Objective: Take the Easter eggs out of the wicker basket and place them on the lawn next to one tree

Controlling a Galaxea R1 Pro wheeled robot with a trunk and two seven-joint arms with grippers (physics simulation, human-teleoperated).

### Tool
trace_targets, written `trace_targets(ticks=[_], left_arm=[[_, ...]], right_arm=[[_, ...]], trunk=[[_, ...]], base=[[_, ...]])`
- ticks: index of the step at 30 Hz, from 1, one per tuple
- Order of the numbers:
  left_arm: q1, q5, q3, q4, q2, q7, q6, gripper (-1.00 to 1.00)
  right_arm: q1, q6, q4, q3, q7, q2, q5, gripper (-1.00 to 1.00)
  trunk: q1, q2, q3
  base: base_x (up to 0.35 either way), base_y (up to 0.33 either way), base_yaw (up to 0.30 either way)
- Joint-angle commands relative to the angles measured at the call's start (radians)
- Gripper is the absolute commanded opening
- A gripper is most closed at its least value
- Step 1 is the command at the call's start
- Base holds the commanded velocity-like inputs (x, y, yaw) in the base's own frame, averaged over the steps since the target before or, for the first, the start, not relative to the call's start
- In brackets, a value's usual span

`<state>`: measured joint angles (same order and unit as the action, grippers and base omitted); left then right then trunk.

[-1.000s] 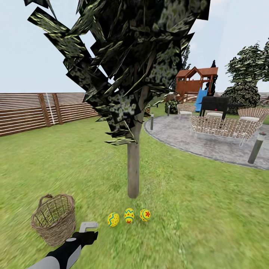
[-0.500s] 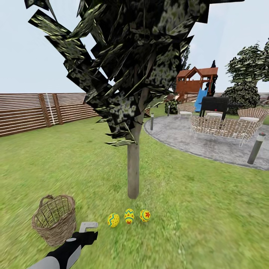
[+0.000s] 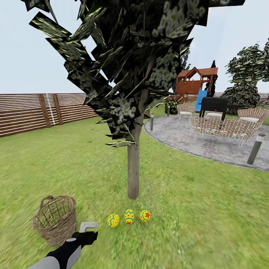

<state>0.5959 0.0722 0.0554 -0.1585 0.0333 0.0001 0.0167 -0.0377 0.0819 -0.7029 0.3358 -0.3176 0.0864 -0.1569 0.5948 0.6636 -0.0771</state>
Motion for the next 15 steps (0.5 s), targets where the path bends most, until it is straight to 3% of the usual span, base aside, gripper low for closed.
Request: trace_targets(ticks=[1, 15], left_arm=[[0.001, 0.008, 0.006, 0.0, 0.0, 0.0, 0.002, 1.0], [0.001, 0.008, 0.006, 0.0, 0.0, 0.0, 0.003, 1.0]], right_arm=[[-0.001, 0.009, -0.001, 0.003, -0.006, 0.0, -0.01, 1.0], [-0.001, 0.009, 0.019, 0.002, -0.006, -0.001, -0.009, 1.0]], trunk=[[-0.004, -0.006, 0.001], [-0.057, -0.104, 0.045]], base=[[0.0, 0.0, 0.0], [0.0, 0.0, 0.0]])
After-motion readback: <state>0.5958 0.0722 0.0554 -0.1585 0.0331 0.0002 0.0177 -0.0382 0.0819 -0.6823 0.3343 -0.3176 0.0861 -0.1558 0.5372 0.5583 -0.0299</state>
